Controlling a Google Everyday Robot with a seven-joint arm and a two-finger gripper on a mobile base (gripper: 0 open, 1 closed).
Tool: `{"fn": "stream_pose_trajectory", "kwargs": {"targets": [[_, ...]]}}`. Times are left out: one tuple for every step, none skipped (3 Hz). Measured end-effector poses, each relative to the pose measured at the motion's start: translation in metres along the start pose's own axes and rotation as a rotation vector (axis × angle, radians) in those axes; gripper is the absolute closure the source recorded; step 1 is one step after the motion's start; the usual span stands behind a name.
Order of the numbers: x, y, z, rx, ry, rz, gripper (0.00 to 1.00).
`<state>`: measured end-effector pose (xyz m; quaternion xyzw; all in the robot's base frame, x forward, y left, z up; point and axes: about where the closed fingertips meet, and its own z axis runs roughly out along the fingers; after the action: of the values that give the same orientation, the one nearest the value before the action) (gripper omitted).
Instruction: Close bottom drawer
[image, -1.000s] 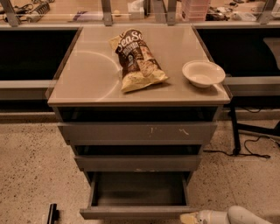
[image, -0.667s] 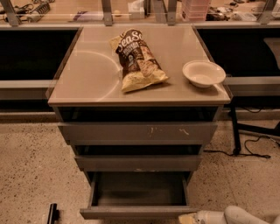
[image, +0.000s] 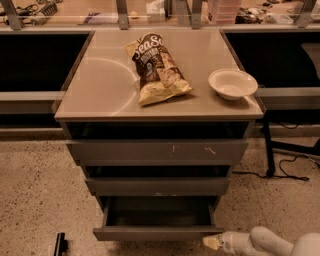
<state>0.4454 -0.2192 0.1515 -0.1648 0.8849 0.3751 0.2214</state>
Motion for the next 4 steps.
{"fn": "stream_pose_trajectory", "kwargs": {"targets": [[-0.03,-0.014,0.002,0.044,-0.027,-0.072,1.0],[-0.058,-0.022,-0.003,0.089,-0.054,-0.141,1.0],[-0.078,-0.026,-0.006,0.138,-0.062,-0.207,1.0],[-0.083,-0.032,-0.005,0.159,-0.059,-0.221,1.0]]}}
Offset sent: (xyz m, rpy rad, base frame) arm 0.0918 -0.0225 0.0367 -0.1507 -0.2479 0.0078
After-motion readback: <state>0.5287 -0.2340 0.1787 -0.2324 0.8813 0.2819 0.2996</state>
